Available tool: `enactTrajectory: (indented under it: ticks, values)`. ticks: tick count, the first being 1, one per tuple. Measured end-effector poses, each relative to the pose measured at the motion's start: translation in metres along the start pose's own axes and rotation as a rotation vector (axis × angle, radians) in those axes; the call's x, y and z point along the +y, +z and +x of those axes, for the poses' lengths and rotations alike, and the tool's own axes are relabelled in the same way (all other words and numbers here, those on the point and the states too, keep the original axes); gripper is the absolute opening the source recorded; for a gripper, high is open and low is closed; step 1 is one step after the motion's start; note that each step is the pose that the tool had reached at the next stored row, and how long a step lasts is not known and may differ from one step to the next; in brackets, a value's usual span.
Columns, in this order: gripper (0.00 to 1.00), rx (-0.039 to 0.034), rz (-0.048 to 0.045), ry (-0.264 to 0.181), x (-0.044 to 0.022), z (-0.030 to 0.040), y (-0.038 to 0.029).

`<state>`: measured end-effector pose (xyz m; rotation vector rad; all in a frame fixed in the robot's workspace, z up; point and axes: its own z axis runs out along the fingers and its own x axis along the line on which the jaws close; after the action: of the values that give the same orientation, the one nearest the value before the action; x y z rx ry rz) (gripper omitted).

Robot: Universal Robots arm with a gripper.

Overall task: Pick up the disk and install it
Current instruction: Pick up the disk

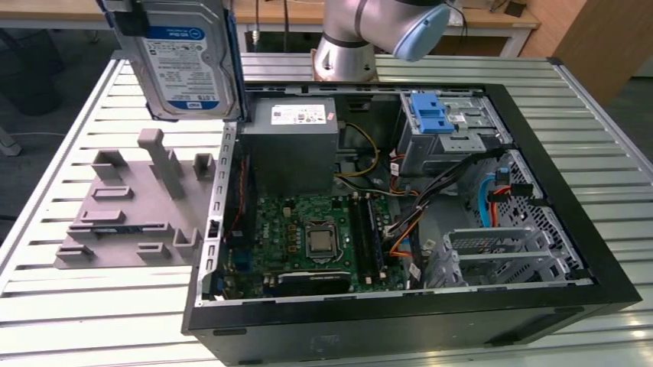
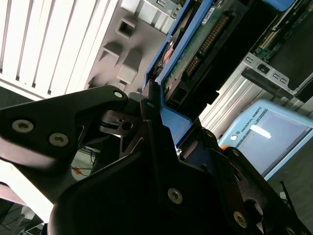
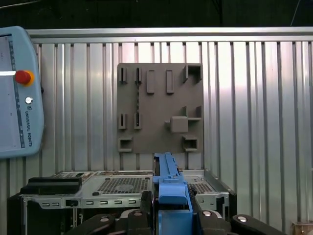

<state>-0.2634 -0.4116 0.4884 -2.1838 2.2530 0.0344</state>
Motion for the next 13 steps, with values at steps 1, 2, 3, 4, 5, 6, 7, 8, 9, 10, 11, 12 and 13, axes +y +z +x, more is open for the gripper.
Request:
enactTrajectory:
  ticks: [1, 2, 3, 4, 5, 6, 7, 8, 9, 10, 11, 12, 13]
  values:
    - [0.37, 0.0001, 0.0, 0.0, -0.004, 0.0001, 0.0003]
    - [0.37, 0.0002, 0.0, 0.0, -0.0076, 0.0003, 0.0005]
    - [0.37, 0.0002, 0.0001, 0.0, -0.0113, 0.0004, 0.0008]
    - [0.37, 0.0003, 0.0001, 0.0, -0.0149, 0.0006, 0.0011]
    - [0.37, 0.0005, 0.0, 0.0, -0.0189, 0.0008, 0.0013]
    - [0.37, 0.0005, 0.0, 0.0, -0.0229, 0.0009, 0.0016]
    - [0.37, 0.0006, 0.0001, 0.0, -0.0269, 0.001, 0.0018]
    - [0.37, 0.0007, 0.0001, 0.0, -0.031, 0.0011, 0.002]
    - [0.37, 0.0009, 0.0, 0.0, -0.0352, 0.0011, 0.0021]
    - [0.37, 0.0011, 0.0, 0.0, -0.0394, 0.0011, 0.0022]
    - [0.37, 0.0013, 0.0, 0.0, -0.0441, 0.001, 0.0023]
    - [0.37, 0.0013, 0.0, 0.0, -0.0486, 0.0009, 0.0023]
    - [0.37, 0.0013, 0.0, 0.0, -0.0531, 0.0007, 0.0024]
